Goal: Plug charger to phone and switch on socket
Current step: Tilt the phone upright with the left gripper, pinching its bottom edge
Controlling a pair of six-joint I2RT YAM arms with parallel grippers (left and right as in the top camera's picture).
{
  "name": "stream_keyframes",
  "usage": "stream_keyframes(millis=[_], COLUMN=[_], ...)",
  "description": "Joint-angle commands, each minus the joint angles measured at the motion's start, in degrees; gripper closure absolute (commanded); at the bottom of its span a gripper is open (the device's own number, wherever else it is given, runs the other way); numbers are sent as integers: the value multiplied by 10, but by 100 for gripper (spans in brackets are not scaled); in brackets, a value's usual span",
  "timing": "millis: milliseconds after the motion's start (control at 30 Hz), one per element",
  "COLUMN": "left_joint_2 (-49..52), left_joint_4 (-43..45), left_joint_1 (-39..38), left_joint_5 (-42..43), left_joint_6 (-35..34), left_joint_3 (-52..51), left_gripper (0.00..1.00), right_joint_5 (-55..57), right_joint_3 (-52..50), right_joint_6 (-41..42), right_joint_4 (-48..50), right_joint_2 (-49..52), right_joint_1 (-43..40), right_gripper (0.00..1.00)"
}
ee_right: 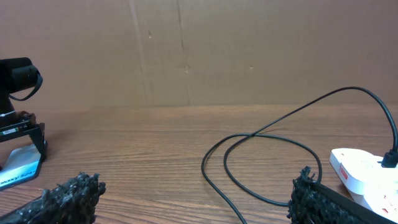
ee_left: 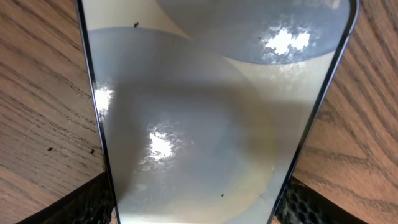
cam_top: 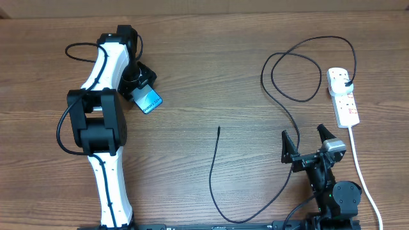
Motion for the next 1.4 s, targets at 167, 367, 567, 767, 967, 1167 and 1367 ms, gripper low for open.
stream_keyframes(millis=[167,367,567,767,967,1167,1367], left_joint_2=[25,25,25,25,25,23,22], left_joint_4=[0,0,0,0,0,0,0], left_joint_1=[-4,-4,-4,-4,-4,-4,-4], left_joint_5=[-3,-3,-3,-3,-3,-1,12], left_joint_6=[9,9,9,9,9,9,9], left_joint_3=[3,3,3,3,3,4,17], left_gripper=[34,52,87,96,96,96,96], right_joint_5=[2,2,2,2,2,2,2], right_joint_3=[-6,-6,-6,-6,-6,-6,-6], right_joint_6=[0,0,0,0,0,0,0], right_joint_4=[2,2,2,2,2,2,2], right_joint_2=[-6,-6,-6,-6,-6,-6,-6], right_joint_1=[2,2,2,2,2,2,2], right_gripper=[0,0,0,0,0,0,0])
